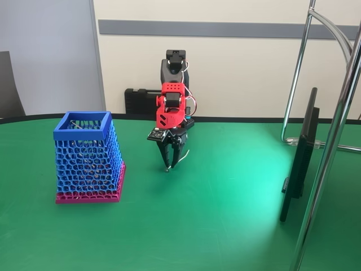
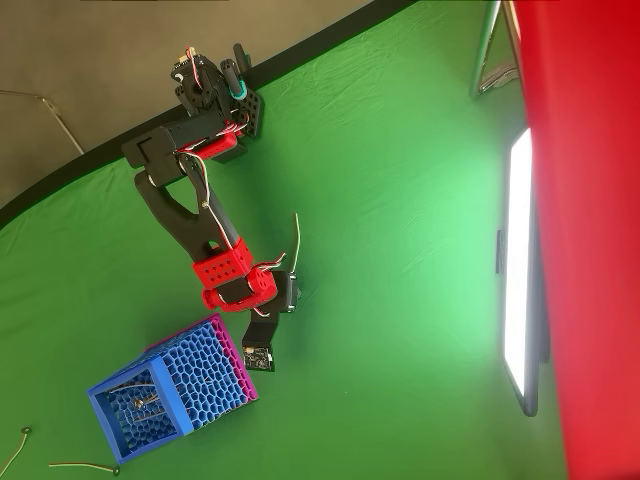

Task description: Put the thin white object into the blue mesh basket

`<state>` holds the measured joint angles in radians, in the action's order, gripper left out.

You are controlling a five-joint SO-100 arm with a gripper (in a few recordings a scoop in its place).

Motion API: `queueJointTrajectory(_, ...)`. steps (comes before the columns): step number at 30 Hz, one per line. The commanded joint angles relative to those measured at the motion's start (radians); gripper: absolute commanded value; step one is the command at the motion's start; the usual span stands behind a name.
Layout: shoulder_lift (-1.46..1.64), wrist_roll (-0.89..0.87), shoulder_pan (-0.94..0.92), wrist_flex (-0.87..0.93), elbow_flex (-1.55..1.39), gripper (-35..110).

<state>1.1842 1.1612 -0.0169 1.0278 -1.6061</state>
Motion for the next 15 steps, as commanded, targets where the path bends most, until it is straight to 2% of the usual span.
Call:
queueJointTrajectory(1, 0.014, -0.003, -0.011, 0.005, 0.018, 11)
queueJointTrajectory(15, 0.035, 0.02, -0.054, 0.005, 0.002, 11)
